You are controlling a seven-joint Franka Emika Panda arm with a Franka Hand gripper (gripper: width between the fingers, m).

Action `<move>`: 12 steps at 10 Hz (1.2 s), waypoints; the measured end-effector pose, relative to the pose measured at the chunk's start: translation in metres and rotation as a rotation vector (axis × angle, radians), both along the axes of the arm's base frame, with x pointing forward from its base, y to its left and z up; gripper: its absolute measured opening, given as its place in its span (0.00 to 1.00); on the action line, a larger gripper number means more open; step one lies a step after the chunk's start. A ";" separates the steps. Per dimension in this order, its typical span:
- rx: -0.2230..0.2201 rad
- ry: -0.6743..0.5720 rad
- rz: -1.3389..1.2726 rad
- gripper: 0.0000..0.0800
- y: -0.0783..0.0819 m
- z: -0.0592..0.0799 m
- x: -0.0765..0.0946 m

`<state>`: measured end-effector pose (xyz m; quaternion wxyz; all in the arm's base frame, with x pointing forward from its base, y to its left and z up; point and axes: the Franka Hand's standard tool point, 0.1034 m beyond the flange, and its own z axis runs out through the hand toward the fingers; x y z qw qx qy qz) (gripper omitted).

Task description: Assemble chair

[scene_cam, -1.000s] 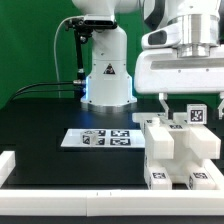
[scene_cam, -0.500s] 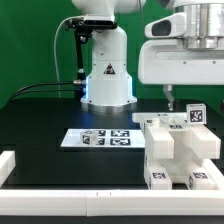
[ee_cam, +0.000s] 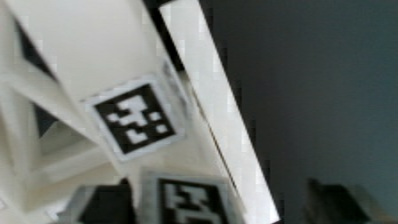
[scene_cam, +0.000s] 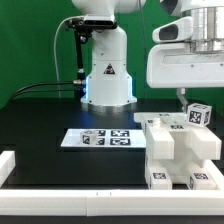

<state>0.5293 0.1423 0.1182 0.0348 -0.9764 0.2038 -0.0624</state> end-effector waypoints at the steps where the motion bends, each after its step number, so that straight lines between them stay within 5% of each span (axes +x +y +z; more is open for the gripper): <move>1: 0.008 0.003 -0.056 0.32 0.000 0.000 0.000; 2: 0.019 0.007 -0.133 0.32 0.000 -0.001 0.000; 4: 0.036 0.041 -0.279 0.03 -0.005 -0.006 -0.003; 6: 0.068 0.059 -0.452 0.01 -0.003 -0.009 -0.005; 11: 0.060 0.074 -0.338 0.00 -0.001 -0.001 -0.007; 12: 0.037 0.075 -0.195 0.16 0.000 0.002 -0.009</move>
Offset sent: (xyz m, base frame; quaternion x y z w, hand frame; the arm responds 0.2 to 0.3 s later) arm 0.0001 -0.0165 -0.0098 -0.0299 -0.0432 0.2119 0.9759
